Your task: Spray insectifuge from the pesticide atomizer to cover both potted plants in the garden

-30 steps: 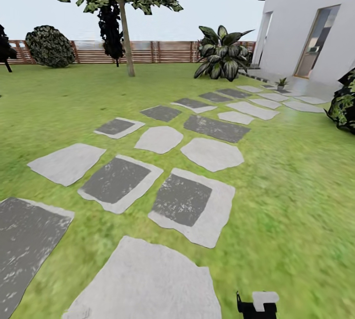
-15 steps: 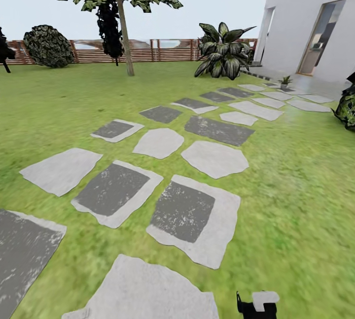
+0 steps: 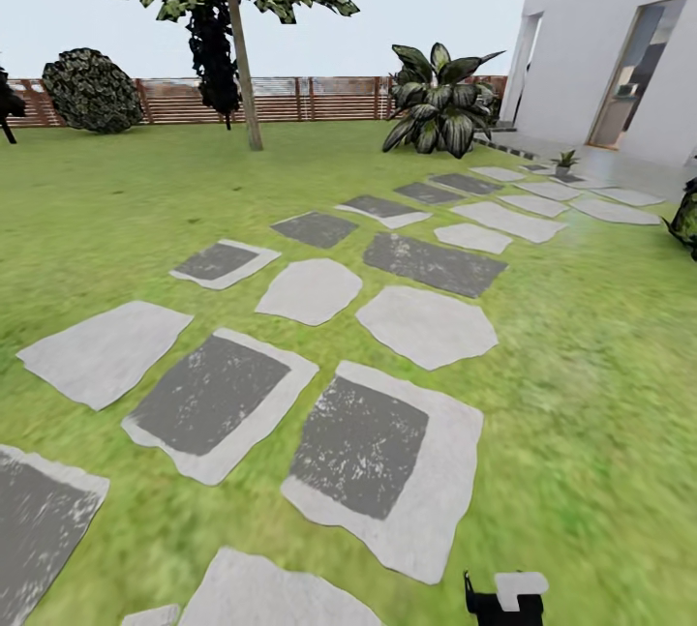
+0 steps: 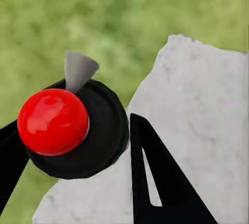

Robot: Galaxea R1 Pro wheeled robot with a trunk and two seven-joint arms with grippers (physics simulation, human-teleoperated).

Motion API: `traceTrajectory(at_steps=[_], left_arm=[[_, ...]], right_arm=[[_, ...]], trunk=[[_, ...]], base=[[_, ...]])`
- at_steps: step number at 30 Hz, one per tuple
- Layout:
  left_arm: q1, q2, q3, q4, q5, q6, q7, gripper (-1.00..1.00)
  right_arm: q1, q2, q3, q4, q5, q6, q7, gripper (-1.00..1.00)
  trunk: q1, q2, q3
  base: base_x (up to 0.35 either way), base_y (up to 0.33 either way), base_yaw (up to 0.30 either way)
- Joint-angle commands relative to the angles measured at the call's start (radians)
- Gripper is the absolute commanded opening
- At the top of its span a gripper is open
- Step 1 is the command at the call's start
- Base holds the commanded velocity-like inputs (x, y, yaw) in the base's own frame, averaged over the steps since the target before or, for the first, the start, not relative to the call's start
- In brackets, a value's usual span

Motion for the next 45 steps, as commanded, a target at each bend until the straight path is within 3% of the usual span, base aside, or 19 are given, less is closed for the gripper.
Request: traceTrajectory(at_steps=[1,45], left_arm=[[-0.001,0.000,0.007,0.001,-0.010,-0.004,0.002,-1.00],[-0.001,0.000,0.008,0.001,-0.010,-0.004,0.002,-1.00]], right_arm=[[-0.001,0.000,-0.004,0.000,0.011,-0.002,-0.007,1.00],[-0.001,-0.002,-0.006,-0.001,0.011,-0.002,-0.007,1.00]], trunk=[[0.000,0.000,-0.001],[0.000,0.000,-0.001]], base=[[0.337,0.000,0.000],[0.337,0.000,0.000]])
